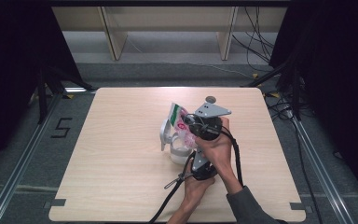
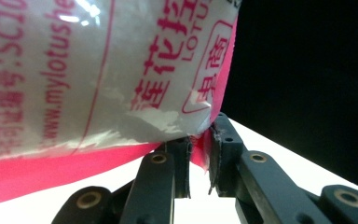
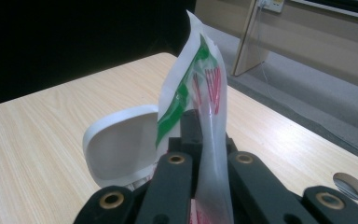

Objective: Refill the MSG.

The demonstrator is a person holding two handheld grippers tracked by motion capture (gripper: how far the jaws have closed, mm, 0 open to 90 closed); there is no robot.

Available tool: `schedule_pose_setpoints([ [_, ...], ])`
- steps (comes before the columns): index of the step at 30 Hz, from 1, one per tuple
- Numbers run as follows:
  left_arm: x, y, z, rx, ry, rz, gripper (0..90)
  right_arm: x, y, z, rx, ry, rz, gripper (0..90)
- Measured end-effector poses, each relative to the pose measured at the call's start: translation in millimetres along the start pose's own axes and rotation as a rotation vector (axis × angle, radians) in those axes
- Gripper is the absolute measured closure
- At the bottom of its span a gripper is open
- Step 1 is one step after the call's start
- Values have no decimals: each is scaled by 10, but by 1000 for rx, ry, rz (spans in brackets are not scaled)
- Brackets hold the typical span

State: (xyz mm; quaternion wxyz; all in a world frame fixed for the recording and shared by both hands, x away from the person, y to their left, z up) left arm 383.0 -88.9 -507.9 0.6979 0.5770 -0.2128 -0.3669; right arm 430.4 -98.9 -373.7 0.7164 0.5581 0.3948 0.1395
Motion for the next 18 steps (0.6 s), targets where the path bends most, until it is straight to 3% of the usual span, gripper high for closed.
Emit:
schedule_pose_setpoints([
  [2, -2, 1, -2, 2, 0, 2, 795, -2, 2, -1, -8, 0, -1, 900],
  [4, 0, 0, -3, -1, -1, 3, 795, -3, 0, -22, 19, 2, -1, 900],
  [5, 0, 0, -2, -3, 0, 2, 795, 3, 2, -5, -7, -1, 1, 900],
  [8, -13, -1, -8, 11, 9, -13, 796, 16, 1, -7, -9, -11, 11, 900],
  [10, 1, -2, -2, -6, -1, 7, 795, 16, 4, -10, -17, -4, 8, 900],
  [18, -7, -1, -3, -3, -1, 5, 795, 21, 3, -16, -15, -3, 0, 900],
])
Point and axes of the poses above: each handheld gripper's, and its own axes: x roughly forward along the jaws, y roughly out of its top, z roughly to its right, the point moved 3 cm from there along x, roughly forward along the jaws, and after that the axes turned 1 degree about y, right-handed, at the moved point
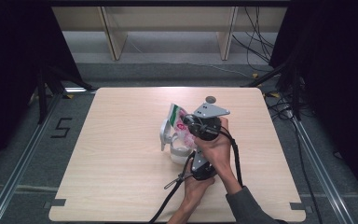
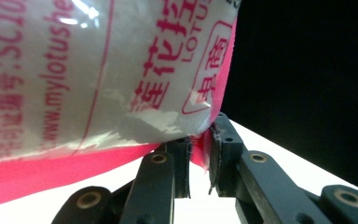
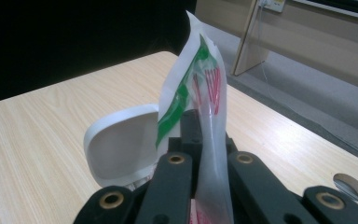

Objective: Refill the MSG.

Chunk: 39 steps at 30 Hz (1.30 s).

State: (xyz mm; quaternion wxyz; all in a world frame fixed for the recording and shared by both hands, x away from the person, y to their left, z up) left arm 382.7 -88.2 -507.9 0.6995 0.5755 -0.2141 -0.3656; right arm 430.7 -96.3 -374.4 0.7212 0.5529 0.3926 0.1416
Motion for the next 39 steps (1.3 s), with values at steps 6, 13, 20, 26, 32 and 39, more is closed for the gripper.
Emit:
schedule_pose_setpoints([
  [6, -1, 0, -4, -1, 1, 2, 795, -2, 2, -3, -3, 4, -4, 900],
  [13, -12, -1, -14, 9, 13, -14, 795, 11, 5, -21, -10, 8, -6, 900],
  [20, -13, -4, -14, 9, 16, -18, 795, 16, 4, -21, -16, 8, -5, 900],
  [26, -12, 0, -11, 8, 12, -9, 795, 11, 12, -18, -27, 2, 0, 900],
  [32, -13, 1, -12, 8, 12, -7, 795, 10, 9, -29, -9, 8, -6, 900],
  [39, -21, 7, -7, 4, 17, -6, 796, 10, 10, -41, -1, 4, -10, 900],
])
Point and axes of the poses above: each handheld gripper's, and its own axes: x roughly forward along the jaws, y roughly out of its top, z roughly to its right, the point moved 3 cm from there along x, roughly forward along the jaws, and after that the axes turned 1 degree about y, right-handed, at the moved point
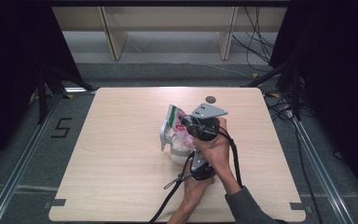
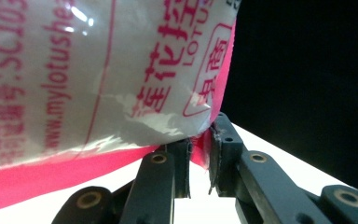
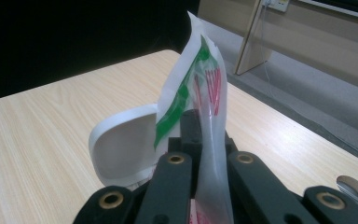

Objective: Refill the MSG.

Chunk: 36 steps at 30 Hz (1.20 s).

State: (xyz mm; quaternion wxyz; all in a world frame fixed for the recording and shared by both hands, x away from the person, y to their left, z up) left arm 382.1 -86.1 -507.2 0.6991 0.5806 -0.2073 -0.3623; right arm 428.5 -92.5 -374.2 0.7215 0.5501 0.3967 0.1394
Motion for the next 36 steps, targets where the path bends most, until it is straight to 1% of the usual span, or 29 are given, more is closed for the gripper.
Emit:
schedule_pose_setpoints([
  [1, 9, 2, 1, -2, -18, 11, 795, 7, 4, 6, -11, -2, 11, 900],
  [3, 20, 3, 2, -6, -15, 24, 796, -2, 7, 5, -22, 1, 4, 900],
  [4, 18, 1, 3, -8, -13, 21, 795, -3, 6, 1, -19, 1, 2, 900],
  [5, 5, -3, 0, 1, -4, 2, 795, -3, 4, 6, -13, 2, 0, 900],
  [6, 1, -4, -4, 7, -5, -5, 795, 6, 4, 10, -14, -3, 11, 900],
  [7, 10, -1, -1, 0, -15, 12, 795, 0, 2, 9, -5, 8, 4, 900],
  [8, 14, 1, 4, -6, -15, 19, 795, -1, 5, 20, -16, 7, 7, 900],
  [11, 10, -2, -2, -1, -13, 9, 796, -11, 7, 18, -18, 9, 0, 900],
  [12, 12, -1, -1, -3, -15, 13, 795, -1, 8, 29, -31, 5, 9, 900],
  [13, 8, 1, 1, -2, -13, 13, 795, -2, 6, 22, -19, 9, 6, 900],
  [15, 15, 0, 1, -5, -15, 19, 795, -10, 9, 14, -17, 7, 6, 900],
  [17, 12, -1, 1, -4, -15, 14, 795, -9, 8, 18, -16, 4, 6, 900],
  [18, 6, 0, 2, -1, -14, 11, 795, 2, 8, 26, -23, -2, 18, 900],
  [20, 6, 0, -3, 2, -14, 11, 795, -9, 8, 15, -16, 7, 5, 900],
  [21, 19, 0, -2, -6, -12, 26, 795, -9, 10, 11, -16, 7, 9, 900],
  [22, 10, -2, -1, -1, -3, 13, 795, -9, 9, 11, -15, 5, 8, 900],
  [23, 9, -1, -5, 1, -13, 12, 795, -6, 8, 14, -17, 4, 6, 900],
  [24, 5, 1, -3, 0, -13, 12, 795, 3, 9, 19, -24, 3, 14, 900],
  [25, 7, 1, -3, 0, -12, 12, 795, -1, 9, 9, -15, 7, 11, 900],
  [26, 18, 0, -1, -5, -11, 24, 795, 4, 10, 10, -20, 19, 12, 900],
  [27, 8, -3, -2, 0, -7, 9, 795, 5, 10, 11, -21, 19, 12, 900],
  [28, 9, -4, -2, 0, -8, 10, 795, 1, 9, 19, -25, 6, 11, 900],
  [29, 3, -3, -5, 6, -3, 3, 795, 4, 3, 7, -5, 4, 10, 900],
  [30, 6, 0, -3, -1, -14, 12, 795, 4, 5, 12, -14, 9, 8, 900],
  [31, 12, 1, -1, -5, -12, 20, 795, 6, 10, 12, -21, 1, 17, 900],
  [32, 12, 1, -2, -4, -10, 18, 795, 0, 10, 5, -16, 9, 11, 900],
  [33, 11, 1, -3, -3, -14, 16, 795, 4, 12, 7, -21, 20, 13, 900],
  [35, 5, 1, -3, 0, -13, 10, 795, 5, 10, 11, -21, 20, 12, 900],
  [36, 5, 1, -3, 0, -14, 11, 795, -1, 10, 12, -21, 6, 9, 900],
])
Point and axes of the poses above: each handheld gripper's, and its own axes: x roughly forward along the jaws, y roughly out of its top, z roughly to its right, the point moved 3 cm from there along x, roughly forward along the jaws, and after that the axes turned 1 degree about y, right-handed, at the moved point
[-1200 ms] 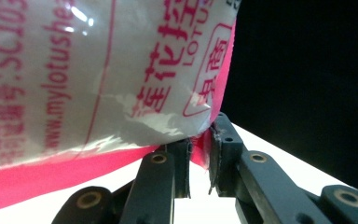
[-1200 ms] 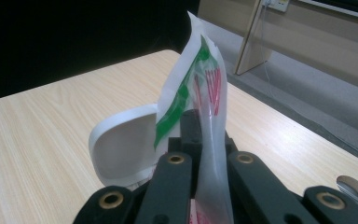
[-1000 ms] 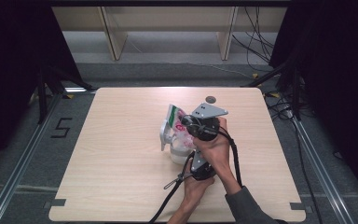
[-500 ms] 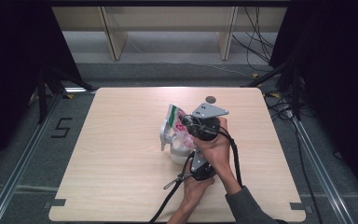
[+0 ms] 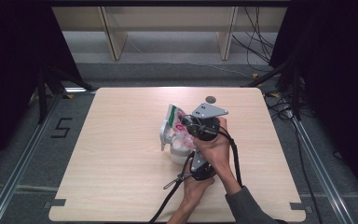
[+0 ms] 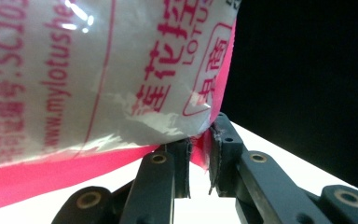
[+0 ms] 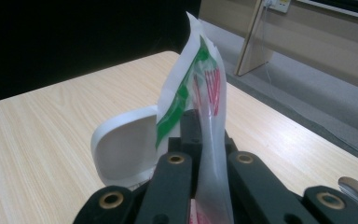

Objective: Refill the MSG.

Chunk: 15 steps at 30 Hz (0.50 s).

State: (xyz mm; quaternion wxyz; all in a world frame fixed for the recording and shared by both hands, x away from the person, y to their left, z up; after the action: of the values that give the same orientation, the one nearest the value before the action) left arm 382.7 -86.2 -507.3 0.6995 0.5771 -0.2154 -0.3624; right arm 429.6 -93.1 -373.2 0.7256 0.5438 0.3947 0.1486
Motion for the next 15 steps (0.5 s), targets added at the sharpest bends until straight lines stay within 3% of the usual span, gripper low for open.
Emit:
schedule_pose_setpoints([
  [9, 13, 1, 2, -14, 6, 18, 795, -2, 2, -14, -3, 5, -8, 900],
  [12, -15, 3, -6, 12, 12, -17, 795, 0, 4, -15, -5, 5, -9, 900],
  [15, 1, 3, 2, -3, -2, 4, 795, 1, 5, -15, -3, -5, 1, 900],
])
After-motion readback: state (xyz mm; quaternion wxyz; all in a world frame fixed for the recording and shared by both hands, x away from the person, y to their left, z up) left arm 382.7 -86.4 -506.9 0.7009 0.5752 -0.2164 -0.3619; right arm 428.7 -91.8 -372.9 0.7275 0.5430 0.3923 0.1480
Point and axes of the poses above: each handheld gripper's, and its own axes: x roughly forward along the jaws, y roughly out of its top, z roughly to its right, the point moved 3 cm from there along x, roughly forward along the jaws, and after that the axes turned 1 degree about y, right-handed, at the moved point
